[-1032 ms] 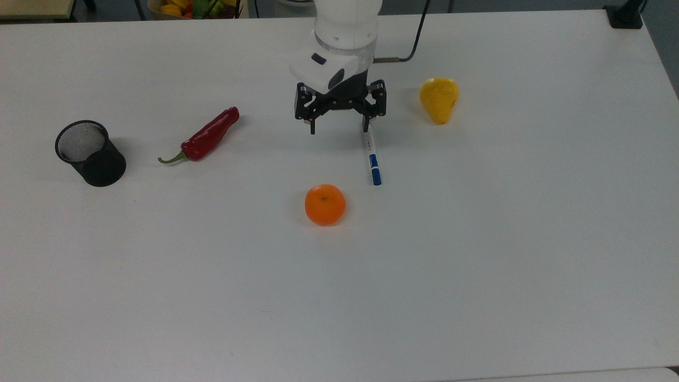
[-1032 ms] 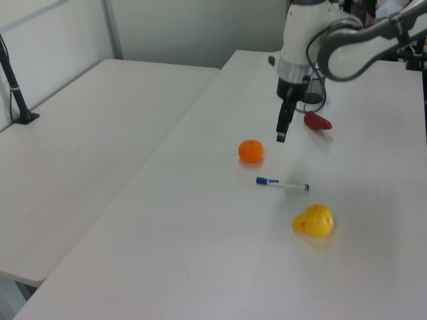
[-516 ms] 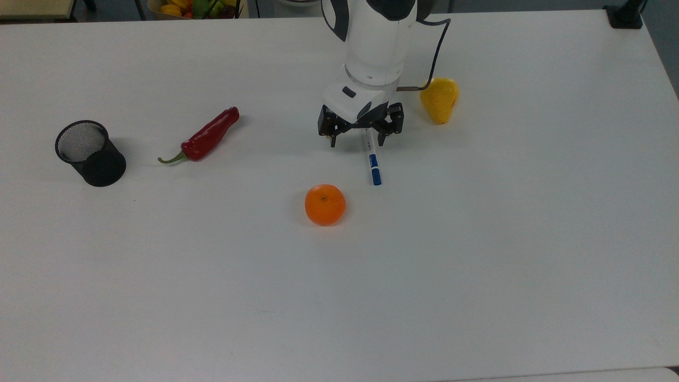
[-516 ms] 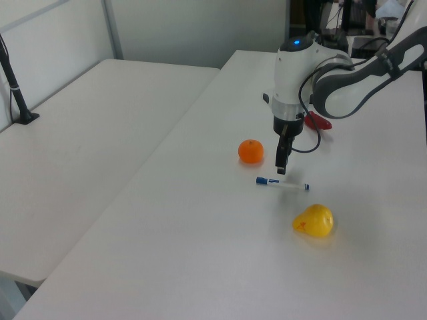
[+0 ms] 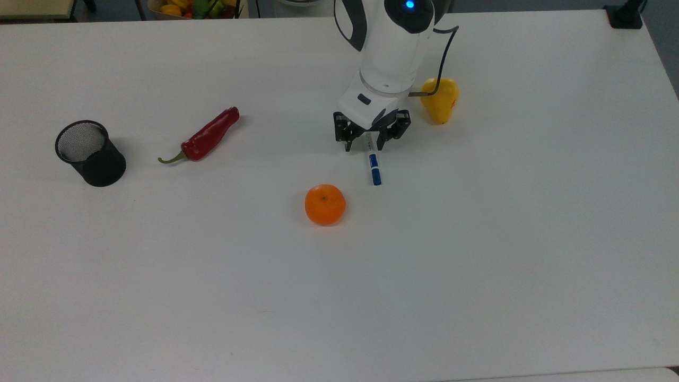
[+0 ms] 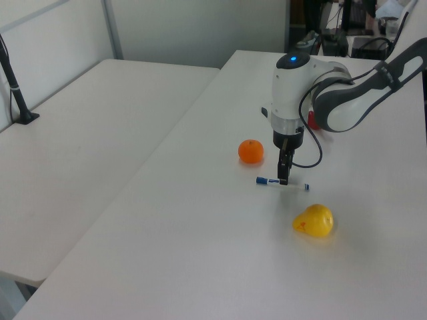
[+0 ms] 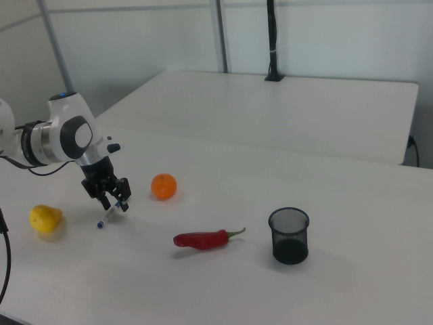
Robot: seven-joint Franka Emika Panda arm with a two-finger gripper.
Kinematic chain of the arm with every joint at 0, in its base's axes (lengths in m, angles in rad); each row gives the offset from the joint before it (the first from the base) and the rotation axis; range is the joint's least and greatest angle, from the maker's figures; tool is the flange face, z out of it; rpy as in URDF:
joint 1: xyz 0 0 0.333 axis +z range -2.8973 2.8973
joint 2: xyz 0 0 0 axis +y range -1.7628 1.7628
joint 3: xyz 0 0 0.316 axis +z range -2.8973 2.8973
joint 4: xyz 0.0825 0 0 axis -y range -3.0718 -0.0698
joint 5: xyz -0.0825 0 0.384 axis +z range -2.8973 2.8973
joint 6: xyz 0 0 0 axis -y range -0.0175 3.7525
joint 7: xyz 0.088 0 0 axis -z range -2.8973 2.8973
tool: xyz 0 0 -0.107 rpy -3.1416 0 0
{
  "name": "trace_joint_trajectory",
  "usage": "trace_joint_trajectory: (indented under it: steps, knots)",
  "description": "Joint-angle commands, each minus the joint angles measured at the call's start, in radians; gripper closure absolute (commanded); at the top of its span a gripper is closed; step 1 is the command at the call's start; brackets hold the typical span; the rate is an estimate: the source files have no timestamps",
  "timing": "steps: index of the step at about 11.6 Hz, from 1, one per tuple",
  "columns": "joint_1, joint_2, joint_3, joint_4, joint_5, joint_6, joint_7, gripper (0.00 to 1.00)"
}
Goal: Place marker
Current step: 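Close the gripper on the marker's middle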
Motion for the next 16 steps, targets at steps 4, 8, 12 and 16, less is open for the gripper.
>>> trace_joint_trajectory:
  steps: [4, 8, 12, 16]
  knots:
    - [0.006, 0.018, 0.001, -0.012, -0.028, 0.037, 0.022, 0.65]
    - [0.006, 0.030, 0.001, -0.015, -0.030, 0.046, 0.022, 0.70]
    - [-0.003, 0.019, 0.002, -0.009, -0.033, 0.046, 0.024, 1.00]
    - [-0.021, -0.062, 0.002, -0.006, -0.016, 0.008, 0.028, 1.00]
